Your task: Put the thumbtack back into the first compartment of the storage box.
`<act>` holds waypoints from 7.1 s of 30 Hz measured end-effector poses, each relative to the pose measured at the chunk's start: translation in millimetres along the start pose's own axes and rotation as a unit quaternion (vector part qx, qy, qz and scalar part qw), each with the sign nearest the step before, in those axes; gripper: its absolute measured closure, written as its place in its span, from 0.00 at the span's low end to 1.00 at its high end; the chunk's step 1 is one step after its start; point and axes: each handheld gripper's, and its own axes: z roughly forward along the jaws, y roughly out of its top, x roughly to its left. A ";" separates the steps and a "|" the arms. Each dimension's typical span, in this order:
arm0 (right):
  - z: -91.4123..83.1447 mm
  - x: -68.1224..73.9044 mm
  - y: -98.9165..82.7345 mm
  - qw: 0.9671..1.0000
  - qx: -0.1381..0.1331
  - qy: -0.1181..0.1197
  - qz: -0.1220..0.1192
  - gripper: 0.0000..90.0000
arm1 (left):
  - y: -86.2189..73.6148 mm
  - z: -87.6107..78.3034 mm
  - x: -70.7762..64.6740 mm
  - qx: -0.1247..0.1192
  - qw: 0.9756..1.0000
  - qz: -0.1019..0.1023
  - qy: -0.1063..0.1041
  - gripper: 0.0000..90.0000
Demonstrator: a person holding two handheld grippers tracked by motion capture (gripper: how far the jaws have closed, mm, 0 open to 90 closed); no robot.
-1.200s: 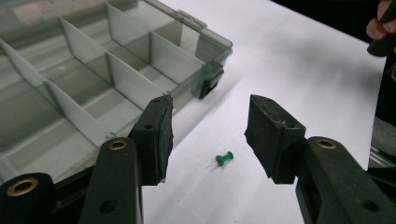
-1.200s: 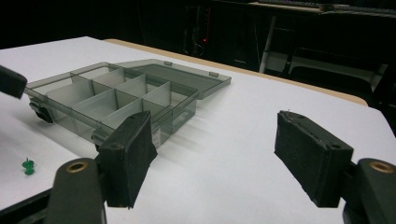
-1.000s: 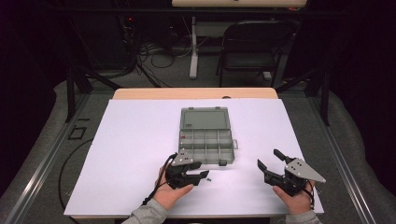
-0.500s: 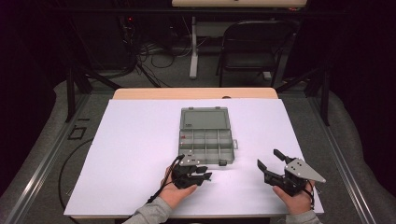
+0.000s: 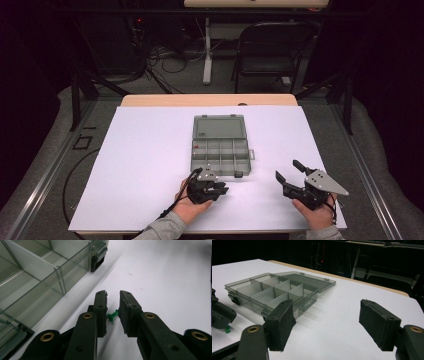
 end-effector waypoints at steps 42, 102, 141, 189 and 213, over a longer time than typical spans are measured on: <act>-0.1 0.1 0.1 1.000 -0.001 0.000 0.000 0.31 | -4.5 4.7 1.7 0.007 1.000 -0.025 -0.006 0.93; 1.8 0.9 -0.9 1.000 0.005 -0.002 0.001 0.31 | 31.0 -91.9 74.6 -0.095 0.978 -0.128 0.137 0.93; 1.3 0.0 -0.9 1.000 0.004 -0.001 0.002 0.31 | 46.0 -28.4 114.6 -0.019 0.974 -0.159 0.158 0.92; -1.7 1.0 -2.7 1.000 0.010 -0.008 0.003 0.31 | -22.9 -154.2 91.1 -0.161 0.959 -0.095 0.215 0.33; 4.3 2.0 -4.5 1.000 0.025 -0.007 -0.003 0.30 | -118.7 -209.5 99.1 -0.181 0.936 -0.143 0.266 0.33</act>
